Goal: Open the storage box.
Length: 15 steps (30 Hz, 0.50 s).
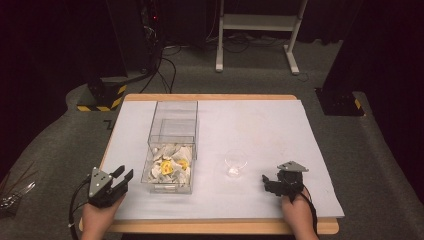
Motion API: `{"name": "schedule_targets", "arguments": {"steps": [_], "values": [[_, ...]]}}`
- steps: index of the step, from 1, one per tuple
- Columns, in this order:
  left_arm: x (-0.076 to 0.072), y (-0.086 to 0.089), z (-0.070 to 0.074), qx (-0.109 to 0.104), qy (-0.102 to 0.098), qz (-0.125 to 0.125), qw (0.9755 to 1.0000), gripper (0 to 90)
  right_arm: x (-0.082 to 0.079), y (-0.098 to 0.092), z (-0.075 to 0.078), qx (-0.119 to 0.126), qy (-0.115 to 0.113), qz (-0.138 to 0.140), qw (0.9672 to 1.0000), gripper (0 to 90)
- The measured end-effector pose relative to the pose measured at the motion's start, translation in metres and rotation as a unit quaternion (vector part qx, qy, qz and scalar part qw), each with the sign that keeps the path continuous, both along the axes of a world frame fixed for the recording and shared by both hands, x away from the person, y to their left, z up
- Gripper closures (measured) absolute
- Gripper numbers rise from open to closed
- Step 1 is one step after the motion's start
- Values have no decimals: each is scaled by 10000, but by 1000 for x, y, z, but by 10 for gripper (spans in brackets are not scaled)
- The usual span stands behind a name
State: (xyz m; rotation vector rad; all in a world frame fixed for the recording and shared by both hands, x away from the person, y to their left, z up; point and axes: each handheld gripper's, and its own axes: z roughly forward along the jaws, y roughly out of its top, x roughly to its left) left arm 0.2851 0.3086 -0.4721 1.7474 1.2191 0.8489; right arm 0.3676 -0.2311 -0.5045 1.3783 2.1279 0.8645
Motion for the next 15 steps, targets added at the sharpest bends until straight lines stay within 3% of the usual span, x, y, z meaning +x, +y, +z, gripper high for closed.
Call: {"name": "schedule_targets", "arguments": {"steps": [1,4,15], "values": [[4,2,-6,71,170,33,9998,599,0,0,0,0,-4,-2,10000,149],[9,6,-13,104,349,69,9993,585,0,0,0,-14,-7,11,10000,149],[29,11,-28,-4,722,156,9973,518,1,-1,0,33,29,12,10000,149]]}}
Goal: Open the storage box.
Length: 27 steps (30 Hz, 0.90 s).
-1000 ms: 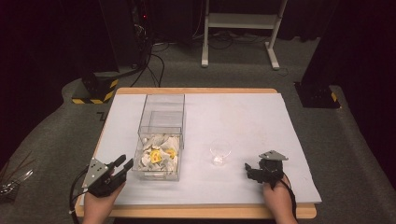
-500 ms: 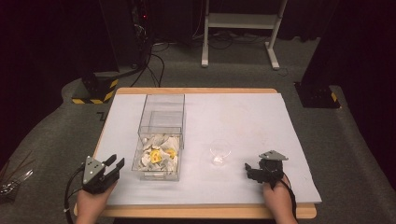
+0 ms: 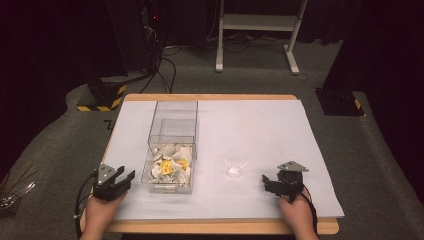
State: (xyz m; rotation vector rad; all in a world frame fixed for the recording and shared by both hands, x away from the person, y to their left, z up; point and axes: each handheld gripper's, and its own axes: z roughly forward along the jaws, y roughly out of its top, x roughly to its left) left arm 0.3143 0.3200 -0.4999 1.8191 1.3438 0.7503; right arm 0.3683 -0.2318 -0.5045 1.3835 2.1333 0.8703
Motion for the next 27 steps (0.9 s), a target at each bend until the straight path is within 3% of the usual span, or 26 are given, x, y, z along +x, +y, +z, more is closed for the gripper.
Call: {"name": "schedule_targets", "arguments": {"steps": [10,13,16,19,24,27], "values": [[5,-5,-6,305,183,5,9994,444,0,0,0,16,23,-4,10000,148],[9,-11,-8,541,413,-42,9977,393,1,0,0,13,22,18,10000,153],[9,-10,-8,481,438,-28,9979,381,0,0,0,12,20,16,10000,154],[13,-3,-8,127,653,82,9978,345,-1,1,0,-63,-39,19,10000,153],[12,-4,-8,112,653,117,9977,327,1,0,0,-20,13,7,10000,146],[12,-3,-8,112,668,106,9976,325,-1,2,1,-137,-77,109,9998,142]]}}
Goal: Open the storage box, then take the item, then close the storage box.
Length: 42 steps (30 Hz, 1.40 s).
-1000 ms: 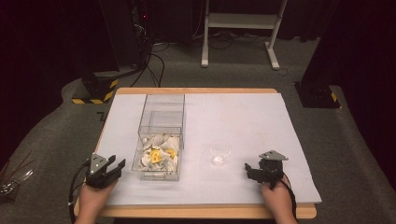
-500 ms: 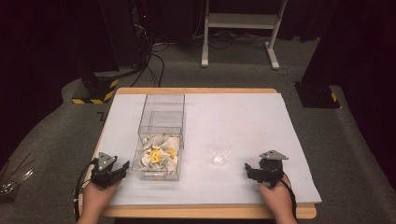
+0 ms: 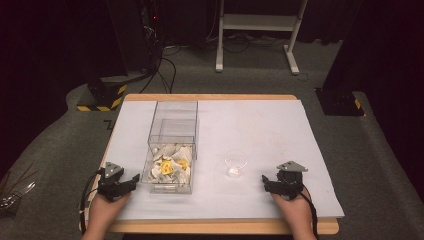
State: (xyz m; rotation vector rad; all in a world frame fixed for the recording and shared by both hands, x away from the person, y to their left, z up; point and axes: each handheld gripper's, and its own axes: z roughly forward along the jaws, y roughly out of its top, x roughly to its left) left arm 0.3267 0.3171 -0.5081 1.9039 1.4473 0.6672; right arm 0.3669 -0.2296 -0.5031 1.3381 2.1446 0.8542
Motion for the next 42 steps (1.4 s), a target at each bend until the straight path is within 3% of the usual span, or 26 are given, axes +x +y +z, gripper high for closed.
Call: {"name": "schedule_targets", "arguments": {"steps": [5,16,27,42], "values": [[0,1,0,0,8,-8,10000,322,-3,2,2,-65,-56,119,9999,142],[0,0,0,-31,5,31,10000,322,-11,4,18,169,-345,237,9990,132],[0,0,0,-24,7,27,10000,322,-19,11,32,197,-507,429,9976,133],[0,0,0,-21,12,25,10000,321,-9,24,54,413,-709,460,9956,139]]}}
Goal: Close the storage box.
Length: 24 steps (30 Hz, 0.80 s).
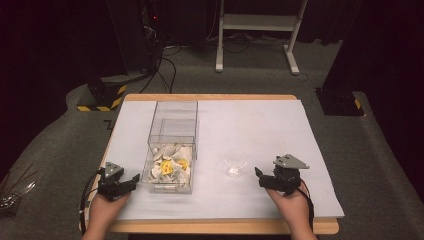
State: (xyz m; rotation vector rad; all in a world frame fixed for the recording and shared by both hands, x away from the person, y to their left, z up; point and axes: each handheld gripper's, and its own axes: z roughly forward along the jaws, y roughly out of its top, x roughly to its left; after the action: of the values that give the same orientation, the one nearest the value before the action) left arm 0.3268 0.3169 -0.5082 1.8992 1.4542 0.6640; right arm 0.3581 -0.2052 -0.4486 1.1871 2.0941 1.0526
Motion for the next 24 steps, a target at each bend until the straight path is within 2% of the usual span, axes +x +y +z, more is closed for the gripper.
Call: {"name": "schedule_targets", "arguments": {"steps": [10,18,24], "values": [[0,0,0,9,-8,-10,10000,321,0,11,16,118,-77,177,9997,146],[0,0,0,5,-10,0,10000,321,-1,22,24,114,-142,337,9993,146],[0,0,0,8,-12,13,10000,321,-2,36,34,191,-186,578,9980,146]]}}
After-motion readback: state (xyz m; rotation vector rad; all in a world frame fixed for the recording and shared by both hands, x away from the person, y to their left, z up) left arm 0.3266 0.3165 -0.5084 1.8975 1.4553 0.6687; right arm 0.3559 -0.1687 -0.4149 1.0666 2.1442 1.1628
